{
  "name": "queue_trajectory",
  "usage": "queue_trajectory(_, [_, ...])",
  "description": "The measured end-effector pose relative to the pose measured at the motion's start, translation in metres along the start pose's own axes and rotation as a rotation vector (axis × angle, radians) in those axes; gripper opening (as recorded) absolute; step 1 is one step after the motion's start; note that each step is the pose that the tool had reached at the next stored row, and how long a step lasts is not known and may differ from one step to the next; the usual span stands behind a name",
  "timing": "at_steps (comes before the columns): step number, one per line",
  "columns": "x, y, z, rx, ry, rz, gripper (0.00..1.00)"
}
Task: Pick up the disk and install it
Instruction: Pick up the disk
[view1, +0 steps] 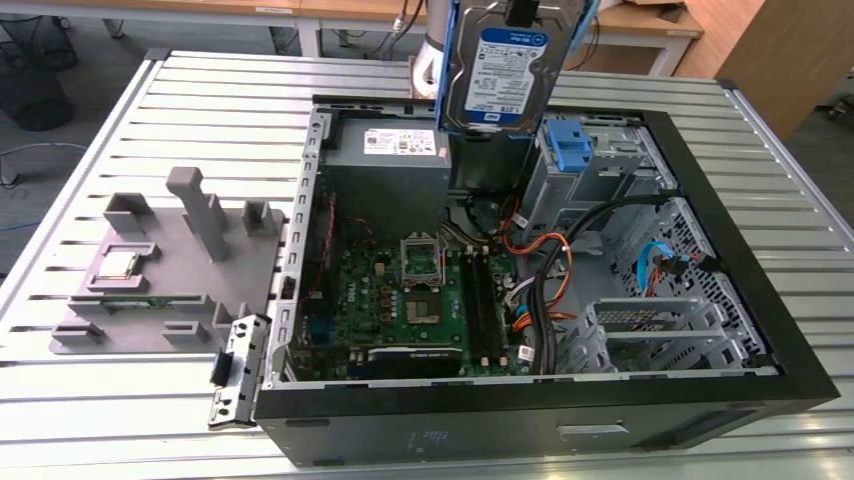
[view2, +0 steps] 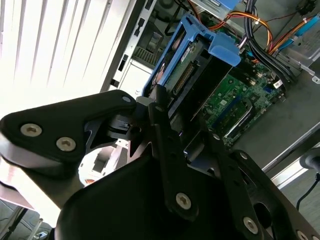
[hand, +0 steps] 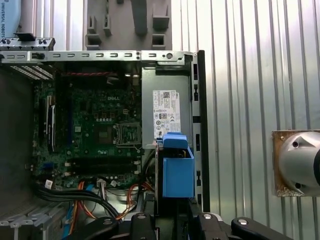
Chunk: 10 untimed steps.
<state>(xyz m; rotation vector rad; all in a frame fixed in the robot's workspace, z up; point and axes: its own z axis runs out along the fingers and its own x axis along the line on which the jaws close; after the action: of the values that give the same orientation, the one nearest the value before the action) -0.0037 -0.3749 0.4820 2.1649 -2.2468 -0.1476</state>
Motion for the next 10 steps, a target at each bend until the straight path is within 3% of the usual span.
queue_trajectory(10, [0.0081,-0.0018,-0.0005,0.0001,0.0000,0.001,0.35])
